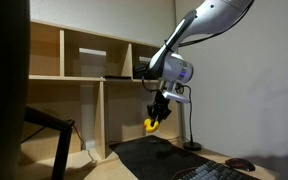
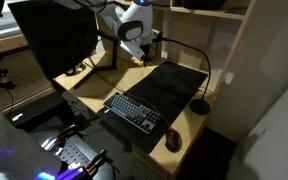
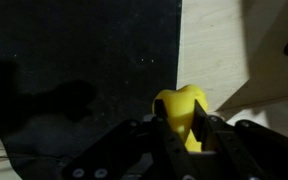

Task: Pick the duck from the top cabinet and put it on the desk

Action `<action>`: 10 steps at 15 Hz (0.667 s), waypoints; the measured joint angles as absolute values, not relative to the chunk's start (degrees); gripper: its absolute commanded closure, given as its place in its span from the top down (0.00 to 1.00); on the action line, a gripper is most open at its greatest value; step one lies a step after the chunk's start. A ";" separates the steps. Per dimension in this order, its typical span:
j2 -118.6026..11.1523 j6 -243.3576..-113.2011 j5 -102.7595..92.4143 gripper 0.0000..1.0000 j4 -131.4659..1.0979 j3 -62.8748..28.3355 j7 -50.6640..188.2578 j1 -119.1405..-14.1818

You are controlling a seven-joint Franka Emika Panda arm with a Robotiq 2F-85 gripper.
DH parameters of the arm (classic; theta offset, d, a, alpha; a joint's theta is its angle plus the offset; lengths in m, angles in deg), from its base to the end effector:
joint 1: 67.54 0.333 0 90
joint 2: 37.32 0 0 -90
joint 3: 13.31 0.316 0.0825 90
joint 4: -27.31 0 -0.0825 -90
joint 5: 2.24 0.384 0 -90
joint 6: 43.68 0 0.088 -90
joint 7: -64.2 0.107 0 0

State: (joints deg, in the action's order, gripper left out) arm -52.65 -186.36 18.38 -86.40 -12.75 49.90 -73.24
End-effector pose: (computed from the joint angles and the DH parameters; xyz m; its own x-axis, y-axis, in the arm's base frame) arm 0.6212 -0.0580 0.3547 0.9578 -0.1275 0.2576 -0.0706 -0.9731 -0.2191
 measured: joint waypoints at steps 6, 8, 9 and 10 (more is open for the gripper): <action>-52.64 -187.02 18.58 0.07 -86.57 -12.47 49.65 -73.23; -52.86 -187.02 18.90 0.07 -86.57 -11.80 47.54 -73.29; -52.92 -187.10 19.07 0.07 -86.57 -11.39 45.64 -73.40; -52.96 -187.51 19.30 0.07 -86.57 -10.99 43.61 -73.54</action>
